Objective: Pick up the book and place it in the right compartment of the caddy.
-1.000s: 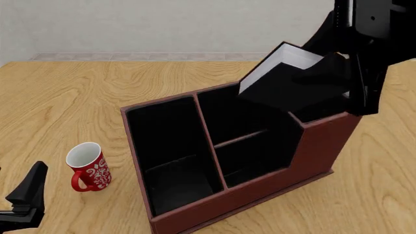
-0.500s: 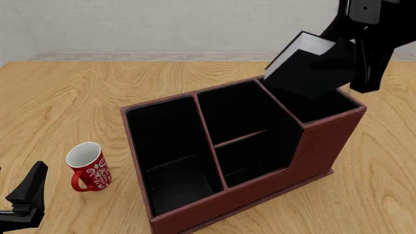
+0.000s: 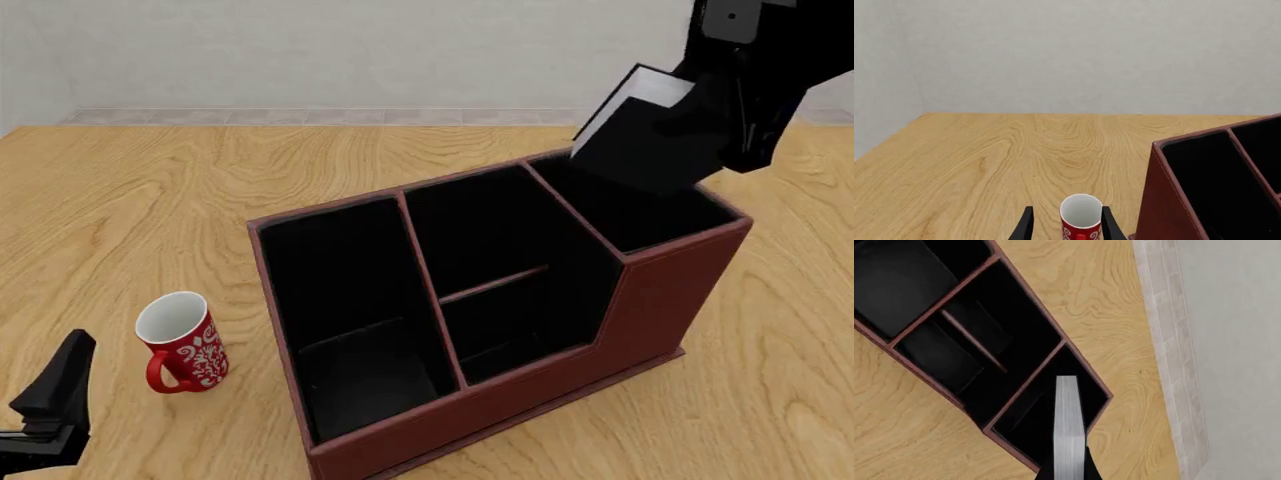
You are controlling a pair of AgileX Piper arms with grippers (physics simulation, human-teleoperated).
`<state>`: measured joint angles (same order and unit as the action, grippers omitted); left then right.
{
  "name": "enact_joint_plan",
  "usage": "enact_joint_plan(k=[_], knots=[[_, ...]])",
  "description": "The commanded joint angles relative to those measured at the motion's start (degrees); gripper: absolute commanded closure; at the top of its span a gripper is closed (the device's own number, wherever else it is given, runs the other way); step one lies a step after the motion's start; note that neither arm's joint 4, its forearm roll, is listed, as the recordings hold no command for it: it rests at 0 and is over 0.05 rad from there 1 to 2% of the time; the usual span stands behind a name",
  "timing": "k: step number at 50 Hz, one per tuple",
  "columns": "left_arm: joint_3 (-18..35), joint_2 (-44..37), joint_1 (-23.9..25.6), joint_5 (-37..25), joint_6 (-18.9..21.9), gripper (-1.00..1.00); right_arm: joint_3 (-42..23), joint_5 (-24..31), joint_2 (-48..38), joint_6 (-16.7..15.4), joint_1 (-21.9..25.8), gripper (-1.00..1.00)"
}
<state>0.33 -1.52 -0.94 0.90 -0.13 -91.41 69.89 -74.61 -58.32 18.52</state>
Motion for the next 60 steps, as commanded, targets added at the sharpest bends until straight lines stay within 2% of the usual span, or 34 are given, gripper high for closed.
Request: enact_joint_plan(k=[1, 35, 60], knots=[[-0.01, 0.21, -0.01, -0.07, 0.10, -1.00, -3.00, 0.01, -1.42, 1.48, -1.77, 1.00], [-0.08, 0.42, -0.01, -0.09, 0.18, -1.00, -0.81, 0.01, -5.08, 3.59, -3.14, 1.00], [0.02, 0.51, -0.02, -0.32, 0.16, -1.00, -0.46, 0.01, -7.04, 5.40, -2.03, 1.00]])
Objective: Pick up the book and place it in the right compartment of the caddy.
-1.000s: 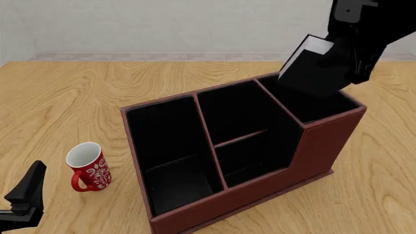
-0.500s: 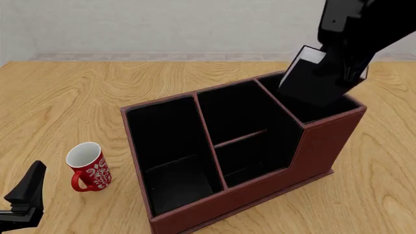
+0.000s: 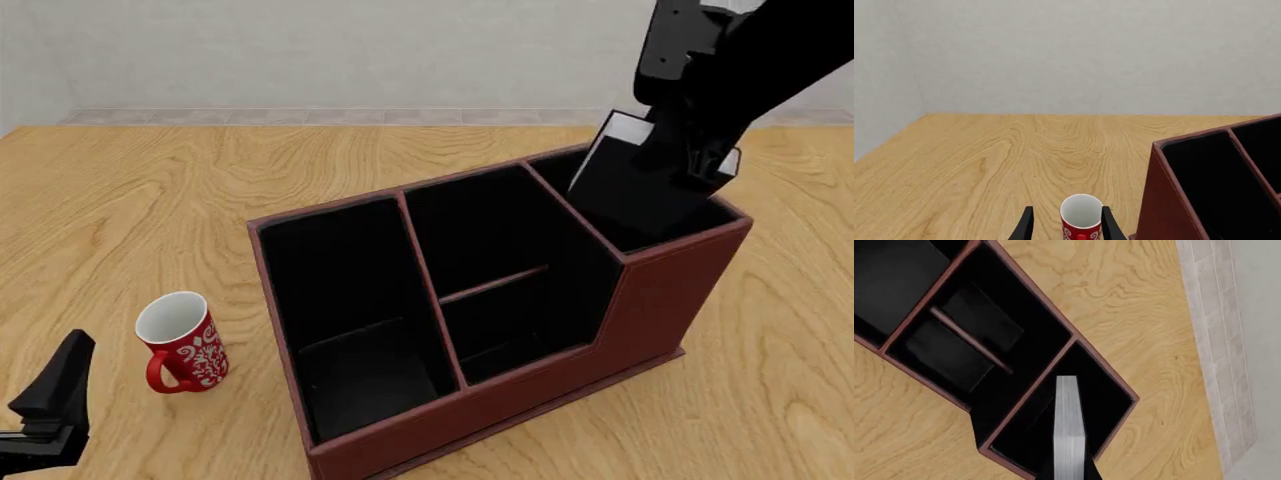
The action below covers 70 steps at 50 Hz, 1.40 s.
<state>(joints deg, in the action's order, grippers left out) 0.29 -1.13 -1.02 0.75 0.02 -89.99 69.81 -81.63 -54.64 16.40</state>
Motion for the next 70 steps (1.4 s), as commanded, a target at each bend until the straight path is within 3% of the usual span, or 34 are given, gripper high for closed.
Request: enact_joint_plan(k=[1, 23, 24, 70], knots=[[0.09, 0.06, 0.06, -0.13, 0.01, -1.00, -1.92, 0.09, -0.21, 1.62, -0.15, 1.00], [0.19, 0.53, 0.05, -0.62, 0.08, -1.00, -1.86, 0.09, -1.52, 3.30, -0.12, 1.00], [0.16, 0.55, 0.06, -0.59, 0.09, -1.00, -1.90, 0.09, -1.58, 3.28, -0.26, -1.00], [-0.05, 0.19, 0.03, -0.02, 0.09, -1.00, 1.11, 0.09, 4.65, 0.97, -1.19, -1.00]])
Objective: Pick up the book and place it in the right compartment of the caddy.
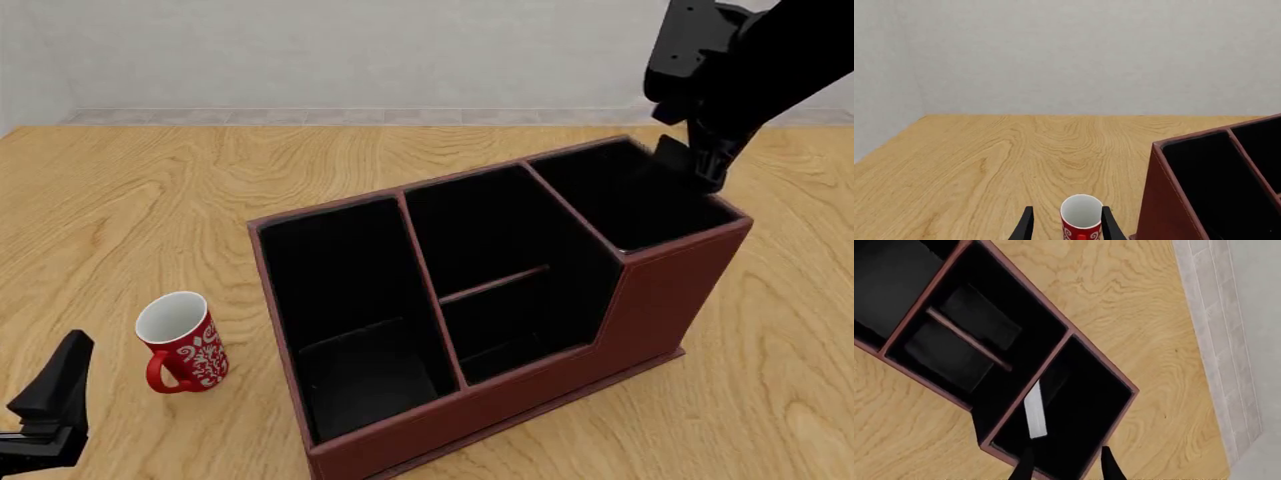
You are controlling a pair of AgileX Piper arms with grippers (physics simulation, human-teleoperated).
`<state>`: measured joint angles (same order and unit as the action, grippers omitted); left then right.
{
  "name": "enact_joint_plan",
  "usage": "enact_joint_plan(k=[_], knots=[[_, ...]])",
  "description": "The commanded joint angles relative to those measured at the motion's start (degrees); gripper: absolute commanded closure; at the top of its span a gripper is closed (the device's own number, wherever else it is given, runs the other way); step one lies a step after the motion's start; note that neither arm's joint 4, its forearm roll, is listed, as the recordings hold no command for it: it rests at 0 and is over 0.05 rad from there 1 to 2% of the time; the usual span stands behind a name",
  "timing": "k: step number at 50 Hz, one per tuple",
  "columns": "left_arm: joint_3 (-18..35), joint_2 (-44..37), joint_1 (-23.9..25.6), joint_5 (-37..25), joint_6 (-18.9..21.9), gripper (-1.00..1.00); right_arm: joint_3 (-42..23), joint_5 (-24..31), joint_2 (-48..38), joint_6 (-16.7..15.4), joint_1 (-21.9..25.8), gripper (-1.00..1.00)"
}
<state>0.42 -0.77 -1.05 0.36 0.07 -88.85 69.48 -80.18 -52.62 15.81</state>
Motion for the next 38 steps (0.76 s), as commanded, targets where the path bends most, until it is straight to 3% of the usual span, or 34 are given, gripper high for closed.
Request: enact_joint_plan(k=[1, 38], knots=[[-0.23, -0.25, 0.06, 0.50, 0.03, -1.00, 0.05, 0.42, 3.44, -1.11, -0.73, -1.00], [-0.10, -0.57, 0.02, 0.55, -0.08, -1.00, -2.10, 0.42, 13.15, -0.68, 0.64, -1.00]])
